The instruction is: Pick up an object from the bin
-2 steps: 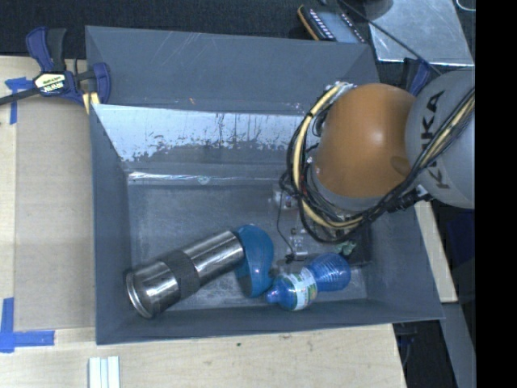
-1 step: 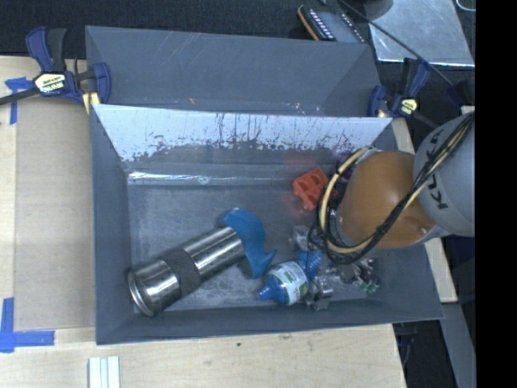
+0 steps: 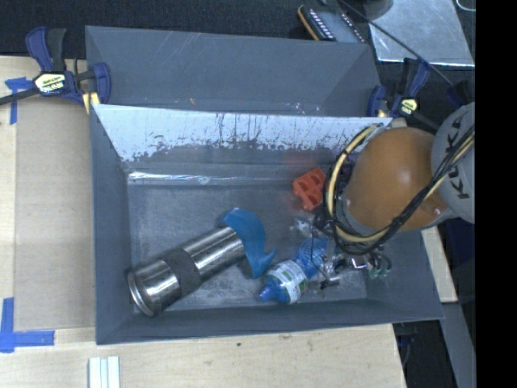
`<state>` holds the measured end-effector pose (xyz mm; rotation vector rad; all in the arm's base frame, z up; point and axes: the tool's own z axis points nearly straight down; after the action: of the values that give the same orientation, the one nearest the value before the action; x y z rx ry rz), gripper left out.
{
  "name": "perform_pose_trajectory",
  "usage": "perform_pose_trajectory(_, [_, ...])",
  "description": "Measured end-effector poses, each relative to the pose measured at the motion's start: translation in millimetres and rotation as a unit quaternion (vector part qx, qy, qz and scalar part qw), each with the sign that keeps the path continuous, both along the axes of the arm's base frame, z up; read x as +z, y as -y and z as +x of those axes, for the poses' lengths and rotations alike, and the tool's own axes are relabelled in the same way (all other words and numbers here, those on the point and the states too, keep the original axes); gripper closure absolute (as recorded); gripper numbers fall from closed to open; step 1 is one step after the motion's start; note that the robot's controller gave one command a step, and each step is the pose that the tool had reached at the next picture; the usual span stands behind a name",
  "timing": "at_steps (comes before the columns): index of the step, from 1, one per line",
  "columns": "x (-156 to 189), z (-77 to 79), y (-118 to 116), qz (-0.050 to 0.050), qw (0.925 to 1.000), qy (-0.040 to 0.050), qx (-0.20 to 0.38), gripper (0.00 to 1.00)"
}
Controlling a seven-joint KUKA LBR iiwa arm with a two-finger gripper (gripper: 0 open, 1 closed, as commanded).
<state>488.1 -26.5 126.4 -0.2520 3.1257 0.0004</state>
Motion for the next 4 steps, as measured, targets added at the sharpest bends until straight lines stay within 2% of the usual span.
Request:
perform_pose_trajectory(1, [-56.7, -2.6, 12.8, -0.002, 0.9995, -0.002, -0.032, 0.0])
perform_pose_trajectory(2, [-56.6, 17.3, 3.3, 0.0, 0.9963, 0.0002, -0.086, 0.0])
perform_pose_trajectory(3, [-57.2, -3.0, 12.6, -0.002, 0.9995, -0.003, -0.032, 1.0])
perform_pose_trajectory(4, [-57.2, -2.8, 12.5, -0.002, 0.9995, -0.0028, -0.032, 1.0])
